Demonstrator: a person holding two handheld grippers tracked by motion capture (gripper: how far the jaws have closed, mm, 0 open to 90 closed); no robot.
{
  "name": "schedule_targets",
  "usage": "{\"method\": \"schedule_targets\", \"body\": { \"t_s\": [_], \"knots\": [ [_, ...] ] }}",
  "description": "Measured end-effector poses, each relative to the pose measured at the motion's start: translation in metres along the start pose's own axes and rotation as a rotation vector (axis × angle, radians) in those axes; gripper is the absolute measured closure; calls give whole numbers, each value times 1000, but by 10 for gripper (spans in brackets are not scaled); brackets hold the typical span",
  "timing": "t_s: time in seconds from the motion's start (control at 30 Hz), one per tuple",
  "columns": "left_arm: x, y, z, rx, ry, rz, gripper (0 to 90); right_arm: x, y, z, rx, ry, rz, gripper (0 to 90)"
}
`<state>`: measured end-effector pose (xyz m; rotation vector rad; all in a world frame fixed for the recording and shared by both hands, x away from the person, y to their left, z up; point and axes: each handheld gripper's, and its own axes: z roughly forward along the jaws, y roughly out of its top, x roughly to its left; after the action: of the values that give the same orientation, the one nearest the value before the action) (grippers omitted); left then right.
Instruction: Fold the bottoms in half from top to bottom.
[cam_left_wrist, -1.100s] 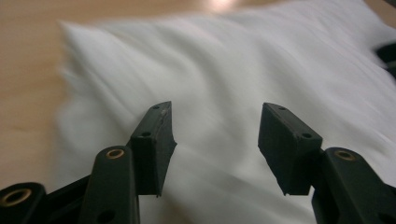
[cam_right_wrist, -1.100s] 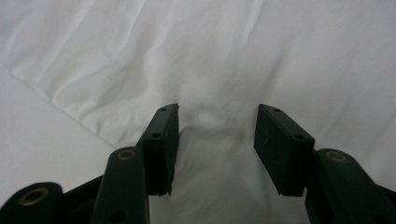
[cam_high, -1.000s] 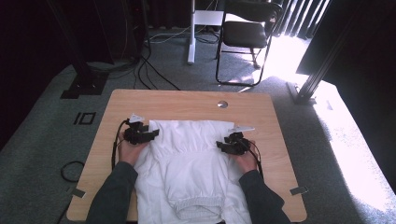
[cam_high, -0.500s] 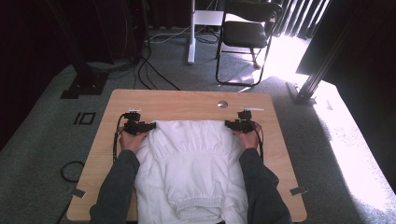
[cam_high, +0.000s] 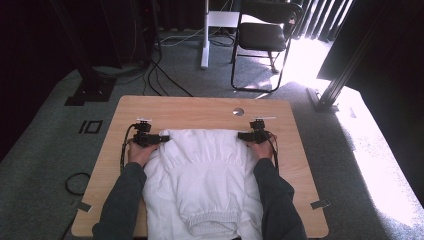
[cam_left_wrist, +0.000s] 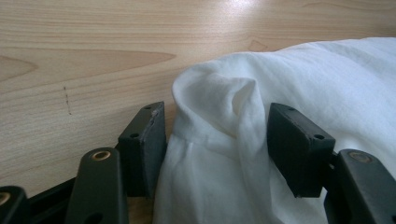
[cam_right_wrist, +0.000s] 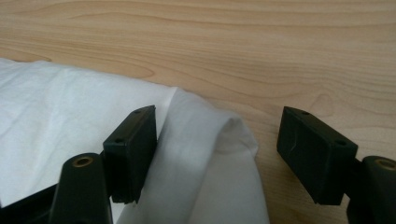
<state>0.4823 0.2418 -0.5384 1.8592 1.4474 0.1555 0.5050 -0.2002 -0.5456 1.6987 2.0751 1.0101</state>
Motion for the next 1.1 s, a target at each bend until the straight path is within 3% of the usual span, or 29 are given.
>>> {"method": "schedule_targets", "body": {
  "t_s": [0.07, 0.17, 0.23, 0.27, 0.33, 0.5, 0.73, 0.8, 0.83, 0.87, 0.9, 1.0, 1.1],
  "knots": [
    [-1, 1, 0, 5, 8, -9, 421, 1, 0, 0, 9, -8, -8, 281],
    [-1, 0, 0, 31, -13, -8, 563, 6, 1, -2, 36, 4, -56, 431],
    [-1, 0, 1, 55, -27, 0, 729, 8, 2, -3, 60, 7, -73, 660],
    [0, -1, 1, 56, -33, 7, 779, 7, 2, -3, 73, 31, -65, 769],
    [1, 0, -1, 28, -34, 0, 830, 4, 4, -3, 88, 76, -28, 835],
    [2, 15, -21, -94, -61, -23, 843, -1, 15, -17, 31, 101, -38, 848],
    [-17, 53, -55, -217, -70, 64, 842, -2, 46, -53, -134, 113, -61, 848],
    [-21, 59, -61, -244, -76, 75, 841, -2, 54, -65, -214, 117, -59, 848],
    [-21, 59, -61, -244, -76, 75, 841, -2, 54, -65, -214, 117, -59, 848],
    [-25, 62, -67, -273, -98, 83, 841, -2, 56, -68, -237, 119, -62, 847],
    [-27, 61, -69, -265, -96, 97, 840, -3, 57, -77, -271, 128, -64, 846],
    [-30, 54, -74, -261, -116, 118, 839, -4, 51, -83, -266, 133, -100, 846],
    [-34, 45, -83, -272, -137, 141, 838, -6, 42, -88, -277, 153, -104, 846]
  ]
}}
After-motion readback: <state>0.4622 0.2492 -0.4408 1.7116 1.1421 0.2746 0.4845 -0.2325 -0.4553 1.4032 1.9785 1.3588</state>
